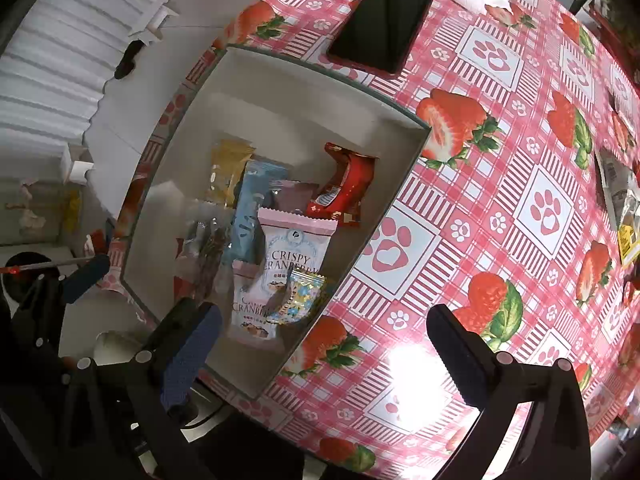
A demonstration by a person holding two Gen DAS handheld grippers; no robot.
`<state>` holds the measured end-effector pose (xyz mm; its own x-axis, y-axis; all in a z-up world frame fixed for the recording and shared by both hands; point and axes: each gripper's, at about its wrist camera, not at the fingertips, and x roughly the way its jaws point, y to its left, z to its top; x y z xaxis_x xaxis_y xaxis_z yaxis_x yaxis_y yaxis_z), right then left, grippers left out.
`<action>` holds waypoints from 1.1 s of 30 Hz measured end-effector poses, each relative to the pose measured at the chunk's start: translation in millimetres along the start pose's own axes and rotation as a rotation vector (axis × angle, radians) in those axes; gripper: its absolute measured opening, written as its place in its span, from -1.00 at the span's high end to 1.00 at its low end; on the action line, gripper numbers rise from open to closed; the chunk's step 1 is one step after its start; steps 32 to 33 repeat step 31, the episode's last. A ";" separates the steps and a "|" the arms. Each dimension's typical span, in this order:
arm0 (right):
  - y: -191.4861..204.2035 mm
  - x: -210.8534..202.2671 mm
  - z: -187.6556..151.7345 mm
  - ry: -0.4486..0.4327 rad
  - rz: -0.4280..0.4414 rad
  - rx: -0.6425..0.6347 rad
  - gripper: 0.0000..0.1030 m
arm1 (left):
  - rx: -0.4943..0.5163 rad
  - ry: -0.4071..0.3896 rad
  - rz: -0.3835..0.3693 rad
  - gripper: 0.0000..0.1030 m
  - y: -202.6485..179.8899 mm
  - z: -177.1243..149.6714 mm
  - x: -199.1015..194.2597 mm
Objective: Organize snacks
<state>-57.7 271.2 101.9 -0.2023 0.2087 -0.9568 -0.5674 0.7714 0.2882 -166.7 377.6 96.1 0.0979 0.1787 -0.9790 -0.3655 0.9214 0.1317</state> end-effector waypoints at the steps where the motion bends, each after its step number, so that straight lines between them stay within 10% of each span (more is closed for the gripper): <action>1: 0.2 -0.6 -0.6 -0.001 0.000 -0.001 -1.00 | 0.000 0.000 0.002 -0.82 0.0 -0.4 -0.6; 33: 1.2 -12.0 -10.6 -0.025 0.012 -0.035 -1.00 | 0.011 0.009 0.010 -0.82 -15.2 3.9 -10.1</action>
